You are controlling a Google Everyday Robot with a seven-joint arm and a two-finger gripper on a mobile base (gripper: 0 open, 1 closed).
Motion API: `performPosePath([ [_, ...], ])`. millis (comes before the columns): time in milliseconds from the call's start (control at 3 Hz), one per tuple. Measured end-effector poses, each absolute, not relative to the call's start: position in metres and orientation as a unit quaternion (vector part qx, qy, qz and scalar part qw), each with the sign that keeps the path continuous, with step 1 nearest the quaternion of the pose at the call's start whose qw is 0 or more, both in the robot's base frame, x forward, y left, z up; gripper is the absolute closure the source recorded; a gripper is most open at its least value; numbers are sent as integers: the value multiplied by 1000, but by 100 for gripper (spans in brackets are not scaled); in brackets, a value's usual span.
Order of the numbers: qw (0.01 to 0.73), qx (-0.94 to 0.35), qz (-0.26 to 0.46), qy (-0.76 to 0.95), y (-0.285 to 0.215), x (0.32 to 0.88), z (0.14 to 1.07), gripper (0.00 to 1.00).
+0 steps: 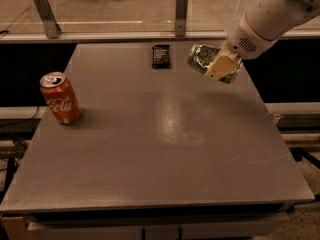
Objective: Move green can near rxbar chocolate
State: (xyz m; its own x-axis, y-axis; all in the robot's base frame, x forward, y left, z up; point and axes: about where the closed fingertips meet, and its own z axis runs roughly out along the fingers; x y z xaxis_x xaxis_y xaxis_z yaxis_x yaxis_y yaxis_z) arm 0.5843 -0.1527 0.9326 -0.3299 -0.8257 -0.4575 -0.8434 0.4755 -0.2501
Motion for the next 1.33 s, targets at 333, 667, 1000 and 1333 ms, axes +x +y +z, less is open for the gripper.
performPosePath([
  [333,268,-514,47,813,-125,625,919,100],
  [667,256,-513,78,815,-104,660,902,100],
  [1000,240,-515,104,816,-86,679,881,100],
  [1333,224,-516,116,819,-77,692,864,83],
])
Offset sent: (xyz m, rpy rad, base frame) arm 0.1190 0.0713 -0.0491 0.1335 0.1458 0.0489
